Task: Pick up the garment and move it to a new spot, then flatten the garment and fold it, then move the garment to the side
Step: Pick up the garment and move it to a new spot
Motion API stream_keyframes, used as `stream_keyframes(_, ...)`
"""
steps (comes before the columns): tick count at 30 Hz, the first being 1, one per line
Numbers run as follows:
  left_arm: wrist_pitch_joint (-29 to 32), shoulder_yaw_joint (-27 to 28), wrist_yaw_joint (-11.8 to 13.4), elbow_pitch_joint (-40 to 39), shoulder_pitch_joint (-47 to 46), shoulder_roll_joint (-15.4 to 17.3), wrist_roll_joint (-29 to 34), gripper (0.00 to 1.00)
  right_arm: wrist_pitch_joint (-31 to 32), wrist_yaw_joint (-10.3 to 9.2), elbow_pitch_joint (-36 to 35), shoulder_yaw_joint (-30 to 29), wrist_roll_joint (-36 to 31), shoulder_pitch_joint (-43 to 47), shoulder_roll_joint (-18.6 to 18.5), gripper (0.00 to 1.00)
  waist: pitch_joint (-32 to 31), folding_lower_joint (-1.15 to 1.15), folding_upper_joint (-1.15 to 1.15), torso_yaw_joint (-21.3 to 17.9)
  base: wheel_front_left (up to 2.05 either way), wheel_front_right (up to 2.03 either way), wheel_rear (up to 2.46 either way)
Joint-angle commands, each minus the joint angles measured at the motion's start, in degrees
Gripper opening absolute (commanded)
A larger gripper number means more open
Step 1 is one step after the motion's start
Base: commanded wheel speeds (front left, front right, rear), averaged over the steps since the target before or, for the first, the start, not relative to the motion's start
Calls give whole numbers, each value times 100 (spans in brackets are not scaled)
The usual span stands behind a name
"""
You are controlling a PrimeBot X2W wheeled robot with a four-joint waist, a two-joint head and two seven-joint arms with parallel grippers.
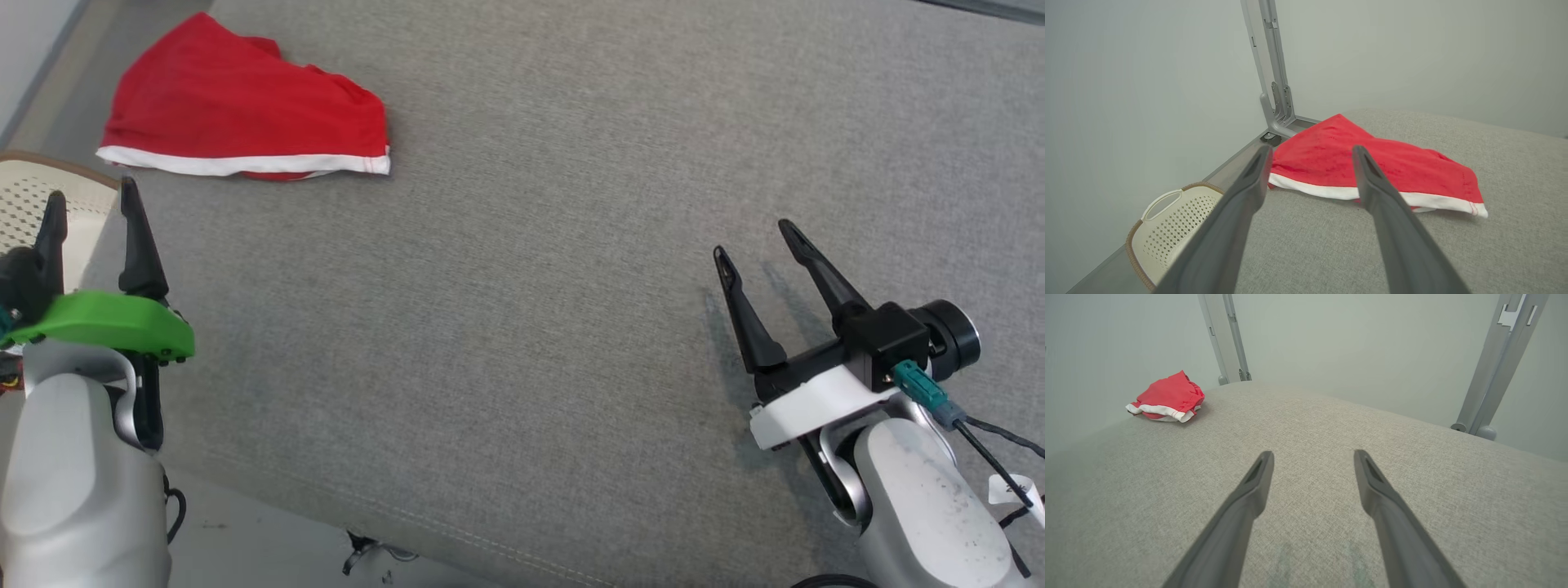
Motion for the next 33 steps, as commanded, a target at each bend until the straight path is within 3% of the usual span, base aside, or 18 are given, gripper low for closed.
stream_keyframes(1,8,23,-31,150,-133,58,-19,100,-1,-11,-66,36,-63,-82,-46,100,528,0,-1,-519,0,0,0)
stream_keyframes(8,7,-53,-42,1008,-907,366,-271,100,-1,-11,-312,144,-96,-299,-121,100,941,0,-1,-886,0,0,0)
stream_keyframes(16,7,-648,-33,2082,-1660,825,-1040,100,-1,-11,-587,126,-178,-493,-232,100,1331,0,-1,-1228,0,0,0)
stream_keyframes(22,124,-881,-33,2748,-1945,979,-1436,100,-1,-10,-709,152,-182,-580,-205,100,1446,0,-1,-1431,0,0,0)
stream_keyframes(23,110,-881,-33,2829,-1997,1020,-1478,93,-1,-11,-726,151,-187,-583,-192,100,1455,0,-1,-1462,0,0,0)
stream_keyframes(24,110,-896,-33,2906,-2023,1035,-1511,30,-1,-11,-738,141,-192,-584,-178,100,1453,0,-1,-1489,0,0,0)
stream_keyframes(25,113,-982,-33,2977,-2023,977,-1529,0,-1,-11,-740,128,-193,-578,-162,100,1438,0,-1,-1515,0,0,0)
stream_keyframes(33,10,-1463,-52,2767,-1749,839,-1848,0,-1,-11,-577,-11,-86,-405,58,100,994,0,-1,-1648,0,0,0)
